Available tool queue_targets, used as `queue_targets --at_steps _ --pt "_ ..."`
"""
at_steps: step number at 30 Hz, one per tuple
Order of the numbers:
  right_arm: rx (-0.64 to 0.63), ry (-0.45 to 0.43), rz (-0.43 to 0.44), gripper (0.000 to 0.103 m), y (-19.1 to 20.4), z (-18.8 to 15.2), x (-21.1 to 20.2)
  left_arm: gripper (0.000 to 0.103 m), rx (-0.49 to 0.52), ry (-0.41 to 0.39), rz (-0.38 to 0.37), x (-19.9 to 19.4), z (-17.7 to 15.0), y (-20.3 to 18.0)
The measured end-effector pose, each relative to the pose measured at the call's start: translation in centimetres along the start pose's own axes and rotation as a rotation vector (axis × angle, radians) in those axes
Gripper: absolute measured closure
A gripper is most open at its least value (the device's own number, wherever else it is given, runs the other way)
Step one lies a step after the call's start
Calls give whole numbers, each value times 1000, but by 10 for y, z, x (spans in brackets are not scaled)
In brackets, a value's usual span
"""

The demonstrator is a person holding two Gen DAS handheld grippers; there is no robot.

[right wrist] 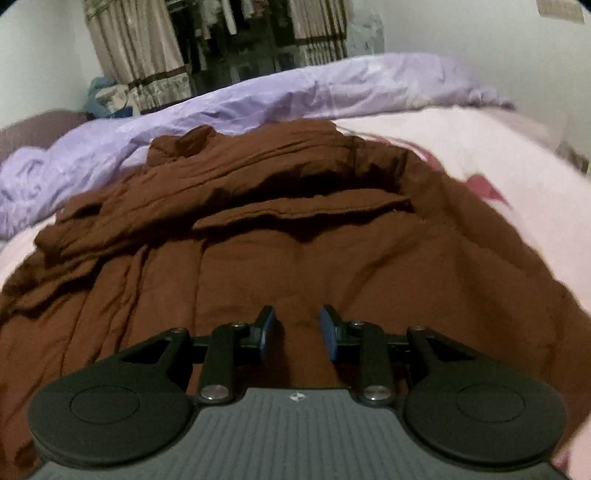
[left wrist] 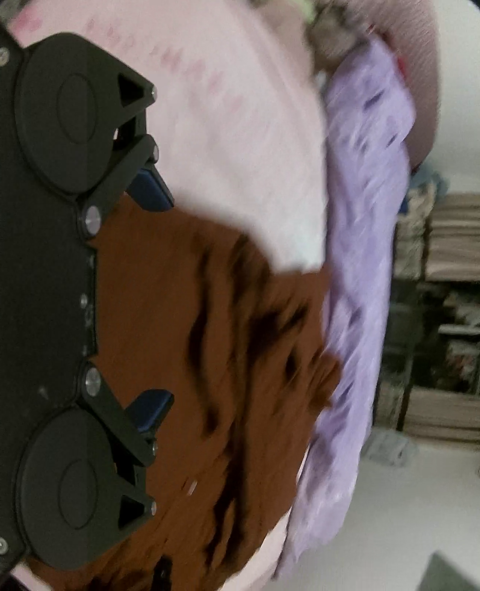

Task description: Fold large clothes

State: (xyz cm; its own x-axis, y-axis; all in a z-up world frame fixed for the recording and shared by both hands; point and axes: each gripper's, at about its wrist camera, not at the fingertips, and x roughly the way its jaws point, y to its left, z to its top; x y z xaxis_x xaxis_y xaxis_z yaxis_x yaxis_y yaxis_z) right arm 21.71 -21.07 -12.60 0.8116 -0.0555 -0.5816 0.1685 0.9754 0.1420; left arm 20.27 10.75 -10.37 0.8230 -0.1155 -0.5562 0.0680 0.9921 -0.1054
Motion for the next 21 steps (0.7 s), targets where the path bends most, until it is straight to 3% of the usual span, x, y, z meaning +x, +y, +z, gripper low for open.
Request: queue_targets --at_steps 3,5,7,9,14,17,19,21 --pt "-62 -47 114 67 26 -2 -23 0 55 -18 -60 7 -8 -39" --pt "-97 -66 174 68 46 -6 -33 0 130 -56 -30 14 -12 -66" --pt "-106 -32 200 68 62 -15 -25 0 161 -17 39 26 -19 -82" --pt "-119 14 188 70 71 -25 -8 0 158 38 40 34 -31 -87" --pt "-91 13 203 76 48 -27 -7 0 140 43 28 26 -35 -66" --pt "-31 21 200 84 13 -24 -16 0 109 38 50 15 -28 -42" --pt "34 10 173 81 -15 -22 -22 0 99 22 132 6 -27 -28" --pt "71 -15 88 73 -39 -18 -30 0 103 1 264 -2 -27 -11"
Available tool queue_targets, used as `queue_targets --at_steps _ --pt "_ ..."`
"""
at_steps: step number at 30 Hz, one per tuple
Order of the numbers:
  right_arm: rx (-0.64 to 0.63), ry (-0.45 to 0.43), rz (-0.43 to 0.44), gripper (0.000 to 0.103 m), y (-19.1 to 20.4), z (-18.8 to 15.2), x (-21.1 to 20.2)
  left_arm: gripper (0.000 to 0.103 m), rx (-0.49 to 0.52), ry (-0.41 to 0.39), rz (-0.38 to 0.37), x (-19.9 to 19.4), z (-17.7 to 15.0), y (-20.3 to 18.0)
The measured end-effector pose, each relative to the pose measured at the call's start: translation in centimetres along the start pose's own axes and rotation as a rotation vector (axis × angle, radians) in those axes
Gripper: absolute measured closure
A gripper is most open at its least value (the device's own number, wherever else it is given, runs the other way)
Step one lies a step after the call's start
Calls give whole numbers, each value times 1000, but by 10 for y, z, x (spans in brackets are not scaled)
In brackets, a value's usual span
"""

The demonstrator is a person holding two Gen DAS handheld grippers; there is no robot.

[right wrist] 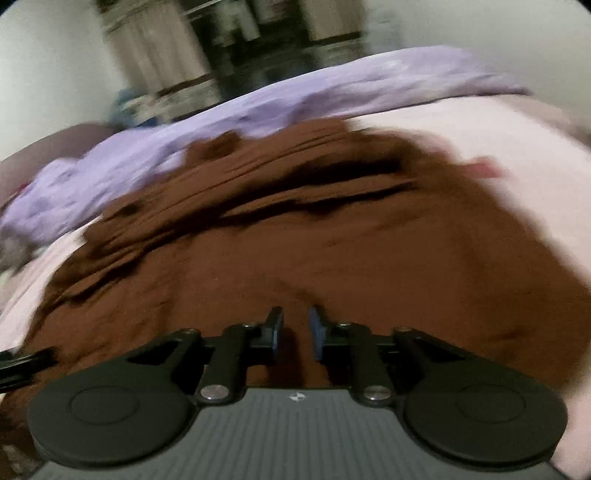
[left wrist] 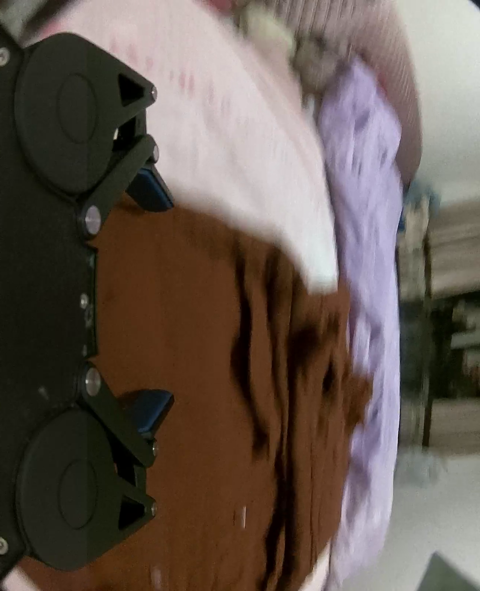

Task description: Fold large clothes

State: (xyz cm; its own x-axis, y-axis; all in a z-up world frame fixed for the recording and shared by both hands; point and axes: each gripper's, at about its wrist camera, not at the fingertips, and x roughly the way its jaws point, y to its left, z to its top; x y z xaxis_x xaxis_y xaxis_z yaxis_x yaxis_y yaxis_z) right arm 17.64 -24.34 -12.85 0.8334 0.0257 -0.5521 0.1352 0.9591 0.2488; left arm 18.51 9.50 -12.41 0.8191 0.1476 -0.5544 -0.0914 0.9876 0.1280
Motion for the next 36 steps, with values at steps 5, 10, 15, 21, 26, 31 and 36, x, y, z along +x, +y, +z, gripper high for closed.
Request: queue_targets --at_steps 5,10,15,21,26,31,36 --pt "17 -64 -187 58 -41 5 -18 0 -73 102 25 19 -13 46" --pt "66 -53 -119 56 -58 5 -24 0 -174 117 -116 15 -22 69" --pt "-89 -167 -374 1 -36 6 -41 0 -123 127 -206 -2 -26 59" --pt "-34 -24 -304 2 -57 -4 -1 49 -98 80 -236 -3 -29 48" --pt "-22 -77 -279 79 -50 -5 -13 88 -201 57 -255 -10 -19 64" --pt "84 -190 -159 80 -51 -4 -74 87 -210 -24 -197 -38 -5 78" --pt "54 -52 -262 61 -50 -11 -52 68 -175 77 -129 -15 -14 70"
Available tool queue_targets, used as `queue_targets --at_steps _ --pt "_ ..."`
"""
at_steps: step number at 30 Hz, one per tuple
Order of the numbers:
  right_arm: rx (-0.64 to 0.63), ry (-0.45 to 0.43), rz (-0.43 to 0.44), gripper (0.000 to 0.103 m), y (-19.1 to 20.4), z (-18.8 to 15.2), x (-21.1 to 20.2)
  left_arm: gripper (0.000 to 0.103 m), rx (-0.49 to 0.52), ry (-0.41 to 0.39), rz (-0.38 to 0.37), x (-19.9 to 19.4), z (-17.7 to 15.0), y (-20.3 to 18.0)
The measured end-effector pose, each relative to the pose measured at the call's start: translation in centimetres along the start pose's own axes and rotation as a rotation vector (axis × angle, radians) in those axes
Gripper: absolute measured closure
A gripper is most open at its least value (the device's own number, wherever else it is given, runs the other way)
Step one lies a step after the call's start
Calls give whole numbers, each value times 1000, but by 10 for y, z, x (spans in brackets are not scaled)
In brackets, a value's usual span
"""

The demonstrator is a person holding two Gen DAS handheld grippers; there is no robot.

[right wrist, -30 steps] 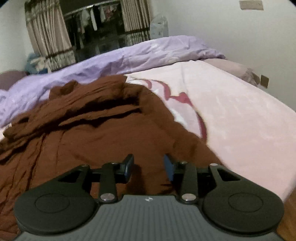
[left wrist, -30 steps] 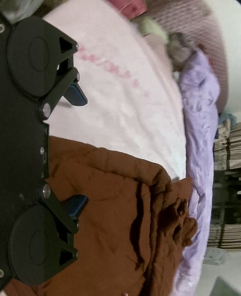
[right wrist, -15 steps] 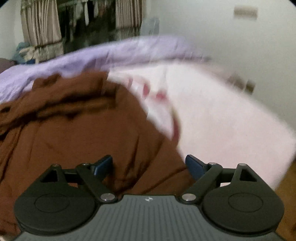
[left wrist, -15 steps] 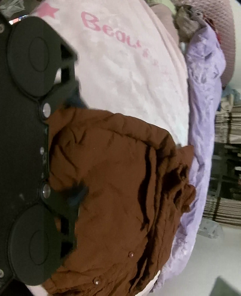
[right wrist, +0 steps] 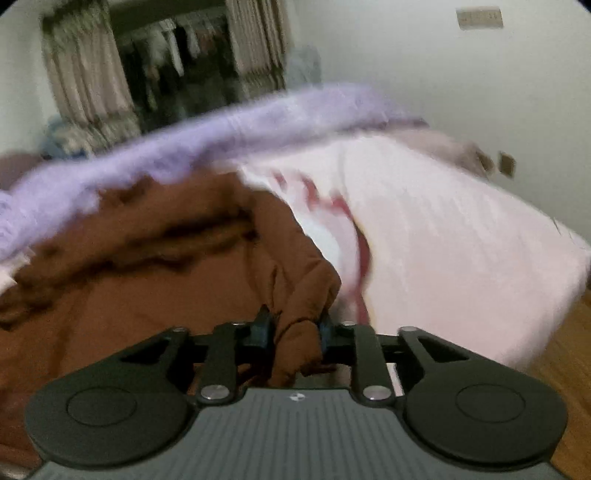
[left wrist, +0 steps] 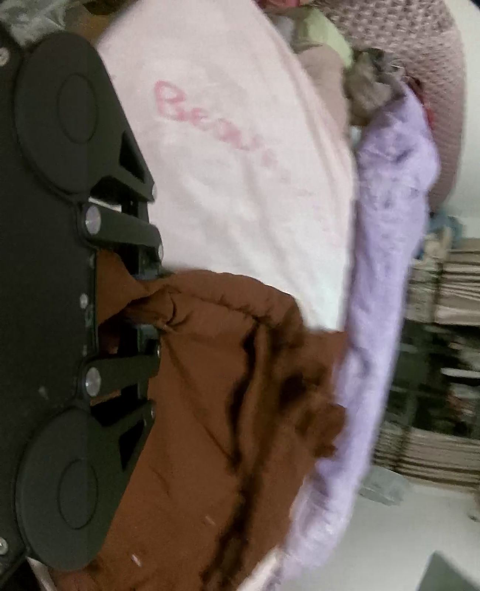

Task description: Fold large clothes

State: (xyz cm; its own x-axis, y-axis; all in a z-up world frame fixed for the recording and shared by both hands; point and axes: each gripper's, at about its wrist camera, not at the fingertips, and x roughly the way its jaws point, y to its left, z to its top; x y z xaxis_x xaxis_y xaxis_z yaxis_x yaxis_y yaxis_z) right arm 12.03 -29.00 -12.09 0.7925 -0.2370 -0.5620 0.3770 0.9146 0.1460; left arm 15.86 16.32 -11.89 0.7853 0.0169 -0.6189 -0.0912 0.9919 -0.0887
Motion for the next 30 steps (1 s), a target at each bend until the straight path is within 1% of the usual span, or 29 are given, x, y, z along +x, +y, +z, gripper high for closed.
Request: queue_targets --at_steps 1,2,3,4,5,6,7,8,9,10,11,13,16,18,19,20,21,22,23,26,28,30 --pt "12 35 -34 46 -3 -5 11 54 26 30 45 8 -4 -3" --pt "24 39 -48 36 -6 -9 18 47 42 30 82 10 -6 -6" --pt "50 24 -56 36 -10 -12 18 41 48 16 107 8 -5 -7" --pt "74 9 -50 36 -12 -12 15 39 46 -4 122 3 -2 -8" --pt "94 -13 -48 36 -13 -9 9 38 39 -41 121 -5 2 -9" --pt "103 -50 -58 36 -12 -7 1 35 32 -82 106 -13 7 -10" --pt "109 -99 -76 41 -8 -6 -7 28 28 -120 81 -20 11 -14" --pt "110 -160 -107 43 0 -4 -16 25 31 -146 50 -26 16 -19" --pt "103 -209 -141 43 9 -2 -24 22 43 -161 19 -28 21 -27" --pt "88 -252 -161 43 21 -1 -29 22 61 -165 -4 -28 24 -37" --pt "68 -279 -152 43 31 1 -34 22 84 -165 -21 -26 26 -49" --pt "-10 -303 -58 43 59 5 -38 22 124 -158 -56 -18 28 -74" --pt "-99 -264 100 43 98 12 -35 22 142 -92 -104 2 25 -105" --pt "-131 -187 230 46 122 12 -27 22 143 -59 -128 13 20 -115" --pt "-132 -155 272 53 130 10 -24 22 151 -44 -135 17 16 -121" --pt "-127 -125 308 65 136 7 -19 22 165 -33 -140 22 11 -126" --pt "-133 -98 333 71 142 1 -14 22 178 -24 -138 24 8 -127" --pt "-154 -72 347 77 148 -5 -10 22 188 -15 -132 27 5 -130" --pt "-182 -45 354 77 153 -11 -4 22 194 -7 -126 30 2 -133" --pt "-228 24 349 77 166 -28 13 21 204 11 -117 36 -6 -134" --pt "-226 62 337 76 168 -32 21 19 217 11 -108 38 -10 -132" --pt "-208 71 340 76 165 -34 28 17 226 5 -100 38 -14 -133"
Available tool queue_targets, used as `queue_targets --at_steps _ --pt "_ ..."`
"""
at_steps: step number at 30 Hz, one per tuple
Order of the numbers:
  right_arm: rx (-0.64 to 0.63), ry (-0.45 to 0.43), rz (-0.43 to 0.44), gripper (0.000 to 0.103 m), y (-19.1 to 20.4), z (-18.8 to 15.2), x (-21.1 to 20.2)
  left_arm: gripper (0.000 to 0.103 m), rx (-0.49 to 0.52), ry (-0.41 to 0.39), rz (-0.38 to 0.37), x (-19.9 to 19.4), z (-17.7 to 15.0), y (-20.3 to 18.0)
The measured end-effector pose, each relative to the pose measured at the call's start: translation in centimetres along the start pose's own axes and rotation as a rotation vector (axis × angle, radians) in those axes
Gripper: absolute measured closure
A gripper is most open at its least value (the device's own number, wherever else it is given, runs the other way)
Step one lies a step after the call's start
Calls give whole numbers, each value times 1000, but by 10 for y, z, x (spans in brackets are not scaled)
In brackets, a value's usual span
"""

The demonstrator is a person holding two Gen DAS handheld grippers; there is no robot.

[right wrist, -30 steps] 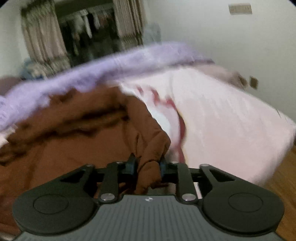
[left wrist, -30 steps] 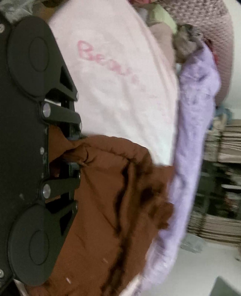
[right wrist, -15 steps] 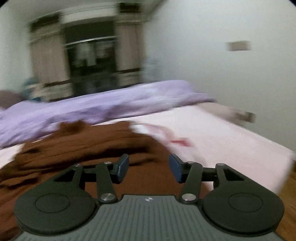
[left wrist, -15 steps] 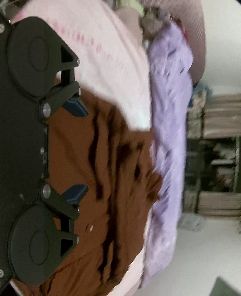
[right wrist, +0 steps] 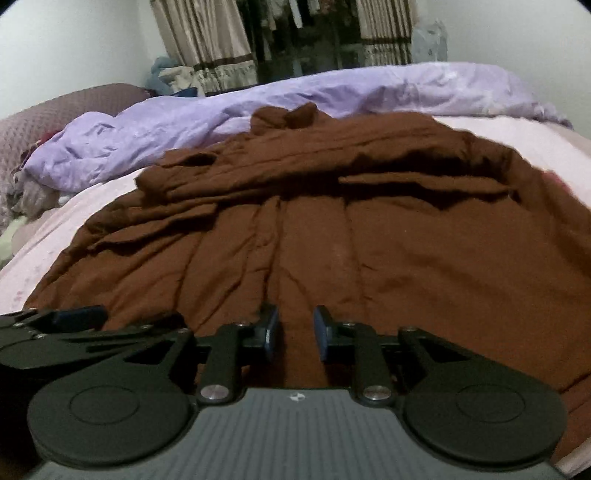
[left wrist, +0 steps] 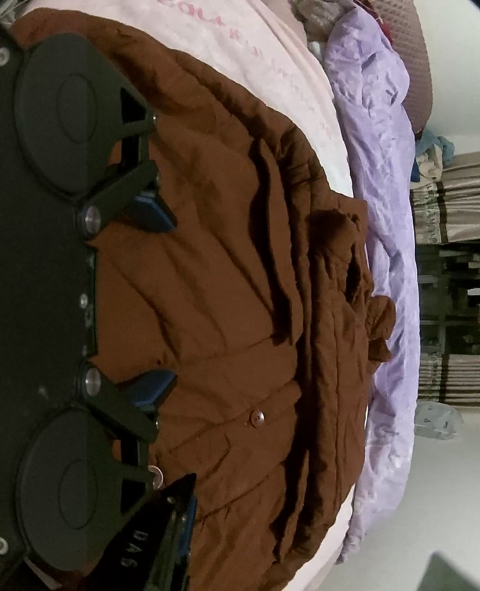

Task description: Fold large clothes

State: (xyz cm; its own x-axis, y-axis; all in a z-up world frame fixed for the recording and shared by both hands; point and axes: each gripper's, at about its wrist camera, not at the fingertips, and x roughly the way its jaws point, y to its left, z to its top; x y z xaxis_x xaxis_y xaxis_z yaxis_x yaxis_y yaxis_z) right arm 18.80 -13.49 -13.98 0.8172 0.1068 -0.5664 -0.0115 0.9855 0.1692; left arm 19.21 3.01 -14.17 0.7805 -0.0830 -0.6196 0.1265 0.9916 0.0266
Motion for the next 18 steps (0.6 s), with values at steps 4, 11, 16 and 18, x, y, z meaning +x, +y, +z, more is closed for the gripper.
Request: queue_targets --at_steps 4,11,16,18 --pt "1 5 -1 76 -7 -3 -6 14 8 -3 2 1 1 4" --pt "121 41 95 97 -60 2 -8 10 -42 0 -9 0 0 24" --pt "133 20 -19 97 -80 4 -19 10 -53 -1 -2 -3 -1 36" --pt "158 8 -58 97 -95 3 -23 9 -72 -2 1 -3 -1 44"
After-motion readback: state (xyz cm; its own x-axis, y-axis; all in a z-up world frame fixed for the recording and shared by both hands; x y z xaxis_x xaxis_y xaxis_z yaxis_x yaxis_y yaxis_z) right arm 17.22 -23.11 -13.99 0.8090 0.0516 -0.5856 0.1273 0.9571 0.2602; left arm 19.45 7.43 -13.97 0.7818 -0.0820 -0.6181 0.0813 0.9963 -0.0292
